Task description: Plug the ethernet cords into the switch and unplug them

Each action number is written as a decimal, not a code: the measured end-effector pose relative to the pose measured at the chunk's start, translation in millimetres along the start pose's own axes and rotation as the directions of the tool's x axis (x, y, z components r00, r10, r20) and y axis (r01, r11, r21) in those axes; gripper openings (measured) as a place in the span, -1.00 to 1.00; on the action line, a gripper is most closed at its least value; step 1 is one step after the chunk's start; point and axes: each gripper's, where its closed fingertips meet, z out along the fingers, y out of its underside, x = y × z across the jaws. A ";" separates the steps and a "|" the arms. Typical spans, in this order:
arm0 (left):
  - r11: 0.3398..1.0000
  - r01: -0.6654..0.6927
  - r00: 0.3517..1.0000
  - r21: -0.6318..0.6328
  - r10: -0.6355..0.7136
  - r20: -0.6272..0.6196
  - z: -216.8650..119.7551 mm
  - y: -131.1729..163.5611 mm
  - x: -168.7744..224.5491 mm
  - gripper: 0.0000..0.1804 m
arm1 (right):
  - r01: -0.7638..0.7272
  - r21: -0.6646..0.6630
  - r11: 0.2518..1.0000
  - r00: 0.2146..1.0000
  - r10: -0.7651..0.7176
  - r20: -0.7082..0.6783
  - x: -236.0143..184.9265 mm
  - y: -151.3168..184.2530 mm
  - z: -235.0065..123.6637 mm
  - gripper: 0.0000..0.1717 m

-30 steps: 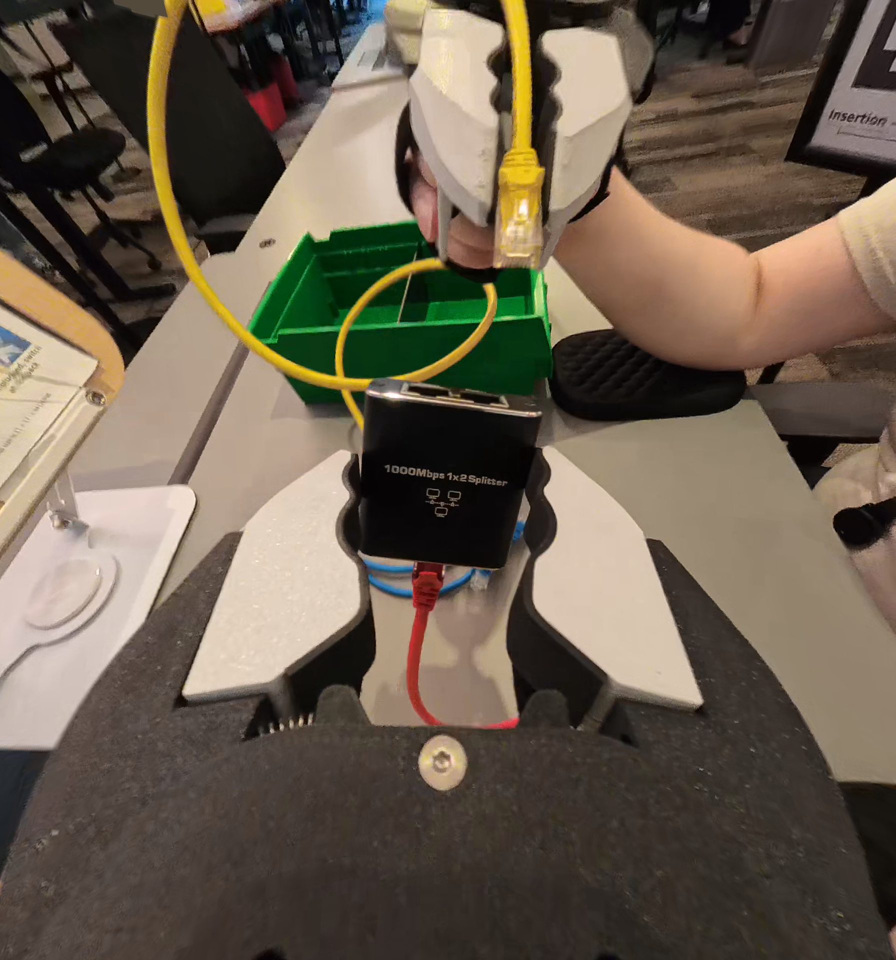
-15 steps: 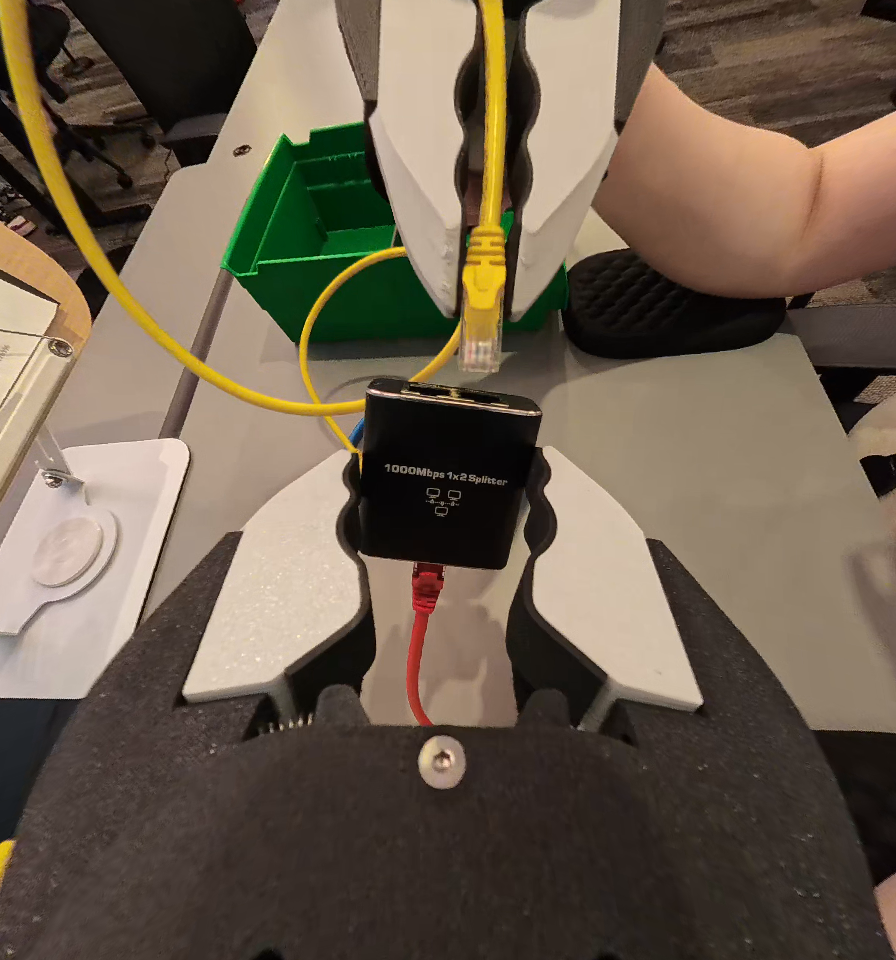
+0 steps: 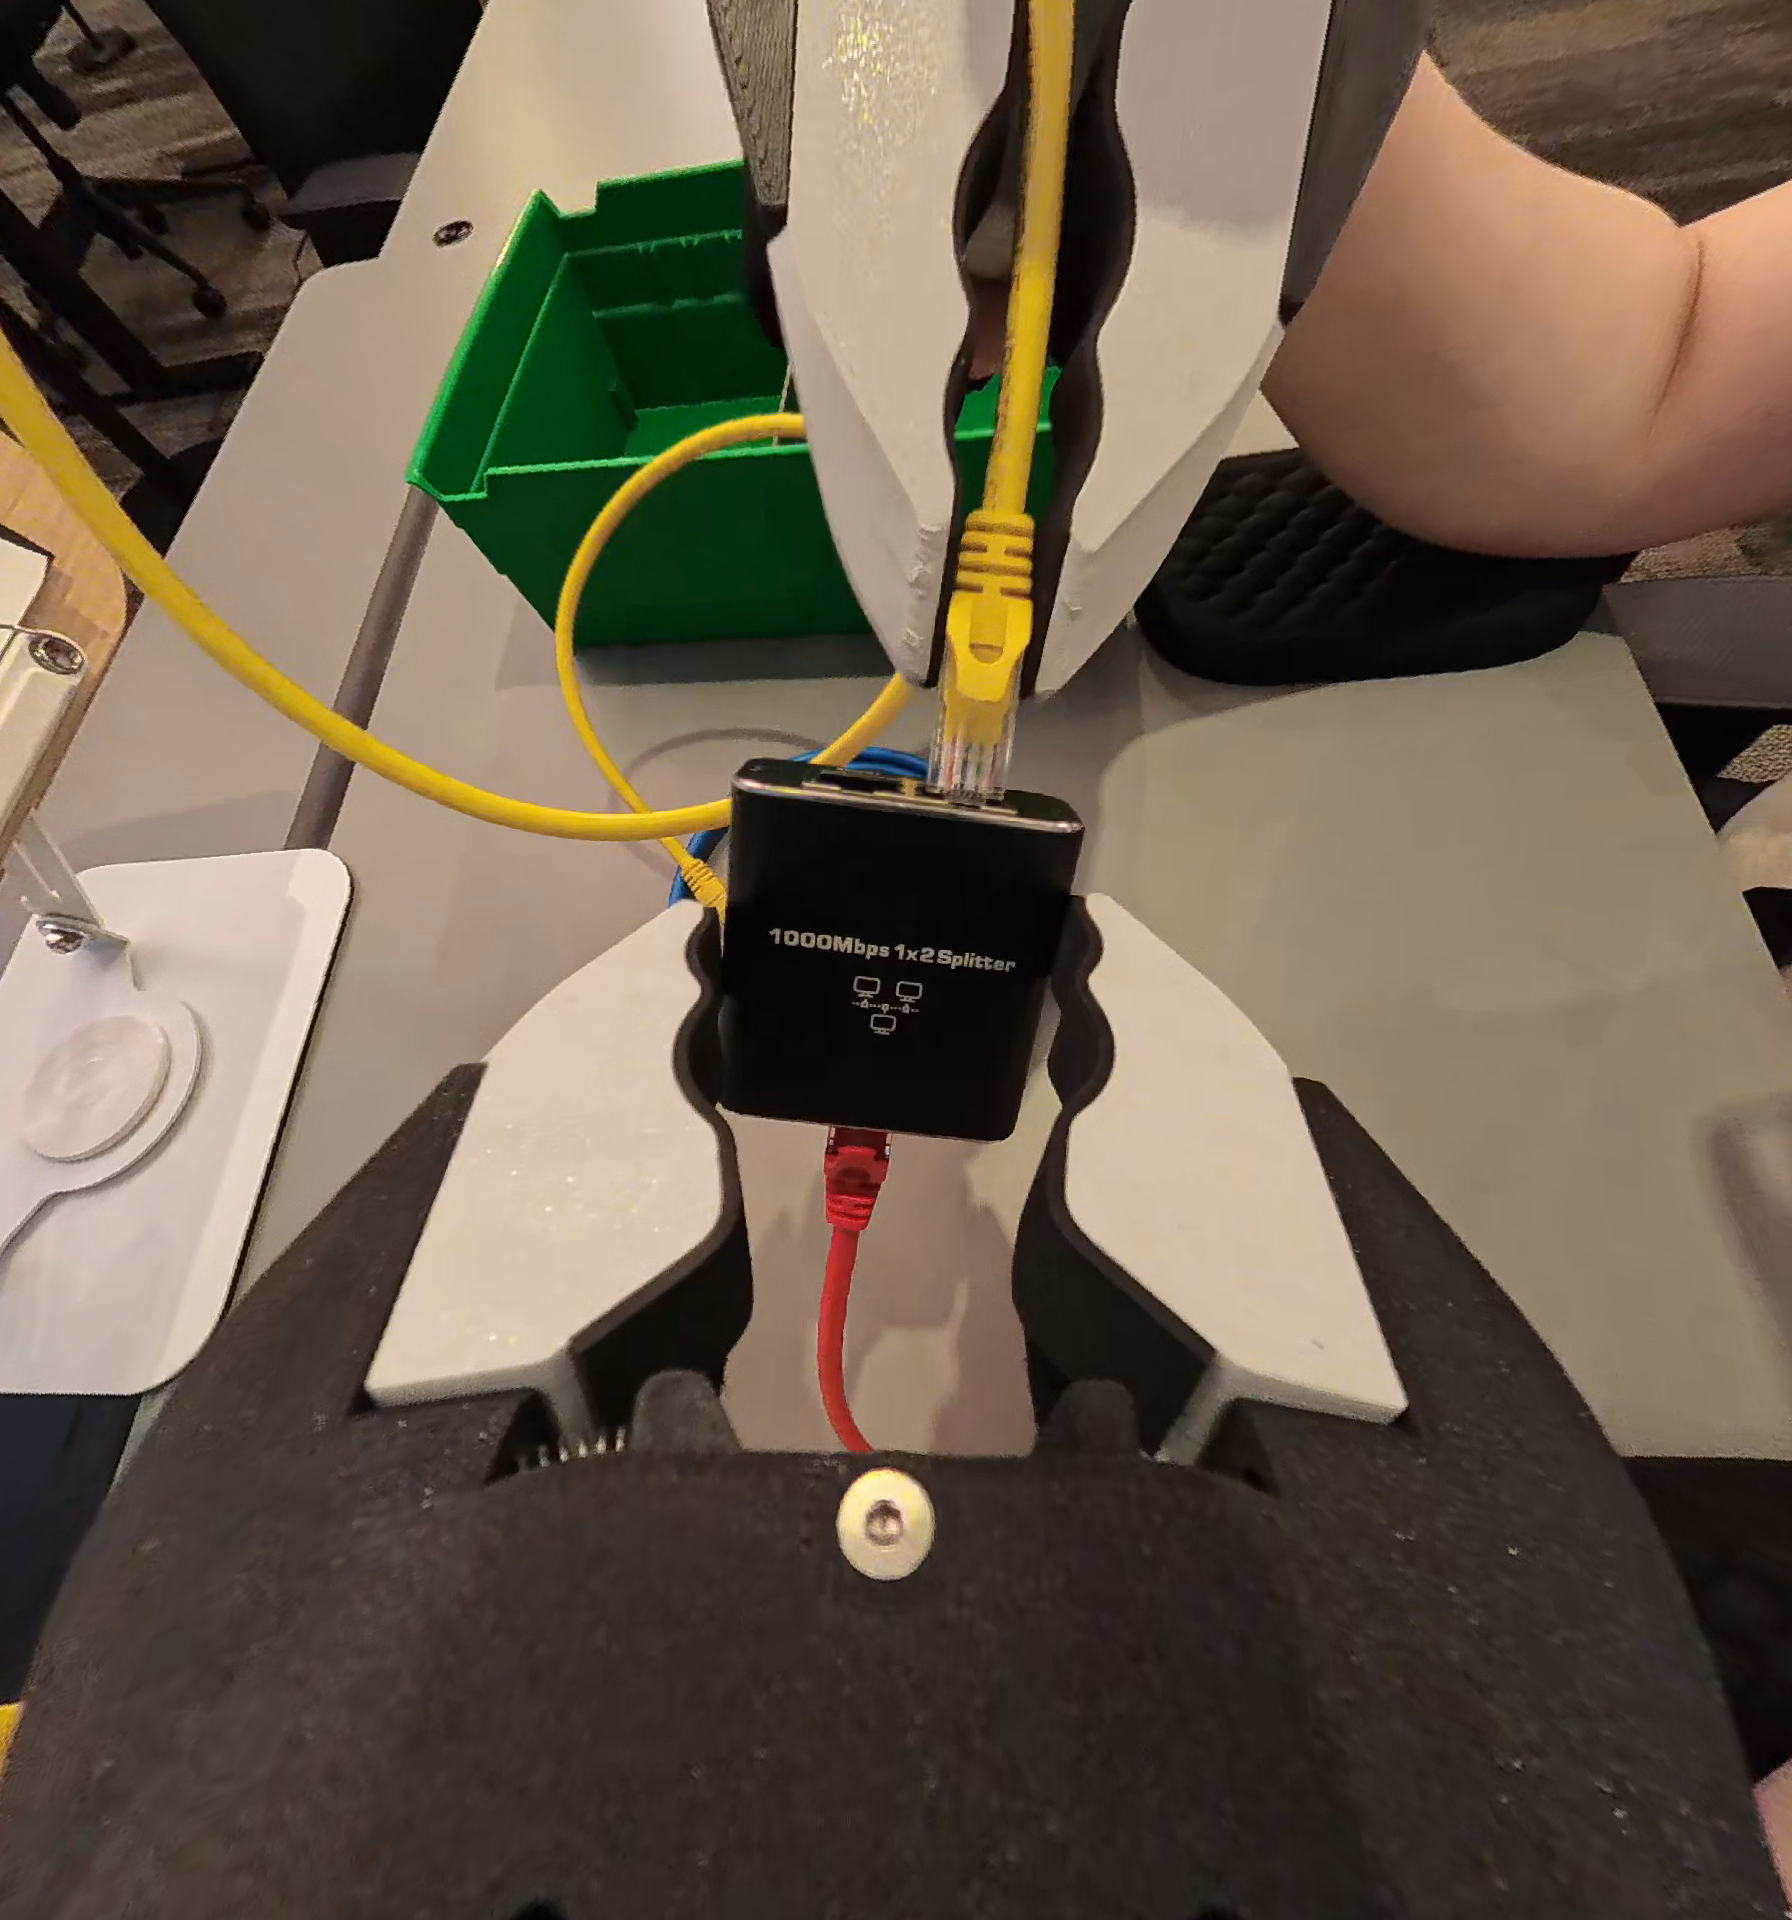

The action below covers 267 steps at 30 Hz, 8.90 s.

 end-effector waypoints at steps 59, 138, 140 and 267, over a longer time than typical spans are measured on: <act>0.963 0.190 0.981 0.192 -0.179 -0.072 -3.9 -12.5 -8.2 -0.34 | -0.129 0.099 0.987 0.991 0.126 0.033 11.6 5.2 11.2 -0.84; 0.625 0.392 0.920 -0.674 -0.273 0.282 71.2 153.9 -26.9 -0.33 | -0.330 -0.344 0.879 0.836 0.441 0.325 -109.7 92.3 -7.1 -0.87; 0.629 0.376 0.927 -0.680 -0.259 0.272 71.5 153.6 -25.6 -0.34 | -0.332 -0.345 0.878 0.837 0.443 0.321 -108.4 95.0 -9.1 -0.87; 0.953 -0.303 0.878 0.019 0.272 0.394 -20.5 -46.0 -3.0 -0.82 | 0.211 -0.075 0.975 0.971 -0.200 0.129 -147.1 106.8 -11.1 -0.71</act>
